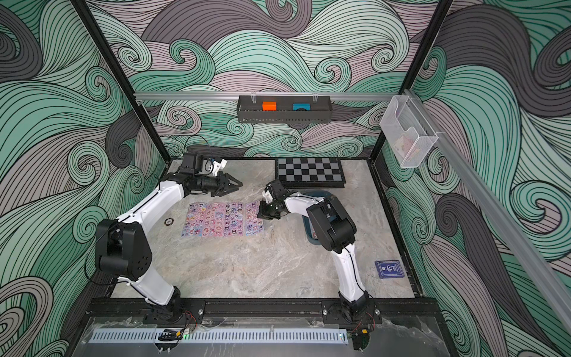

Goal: Take the stickers out of the storage box
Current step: Place the sticker at the center of the board.

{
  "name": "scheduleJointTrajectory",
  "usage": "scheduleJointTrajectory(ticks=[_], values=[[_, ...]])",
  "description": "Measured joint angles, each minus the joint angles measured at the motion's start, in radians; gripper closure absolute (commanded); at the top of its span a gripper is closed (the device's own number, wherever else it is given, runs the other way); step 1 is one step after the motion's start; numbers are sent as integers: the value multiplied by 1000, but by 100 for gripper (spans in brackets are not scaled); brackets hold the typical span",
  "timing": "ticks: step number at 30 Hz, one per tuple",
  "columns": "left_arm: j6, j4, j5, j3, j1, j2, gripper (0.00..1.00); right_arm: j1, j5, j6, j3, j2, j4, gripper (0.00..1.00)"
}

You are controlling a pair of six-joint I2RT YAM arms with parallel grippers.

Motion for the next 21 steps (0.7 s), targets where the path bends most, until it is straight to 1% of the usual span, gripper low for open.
scheduleJointTrajectory(ticks=[6, 10, 16, 21], values=[[2, 0, 0, 0, 0, 0, 61, 0, 19, -10, 3, 3, -13, 74], [3, 0, 3, 0, 0, 0, 61, -8, 27, -23, -21, -21, -10, 63], [2, 0, 8, 0, 0, 0, 61, -50, 53, -43, -112, -119, -45, 56], [2, 2, 11, 0, 0, 0, 61, -79, 91, -76, -135, -258, -106, 49]])
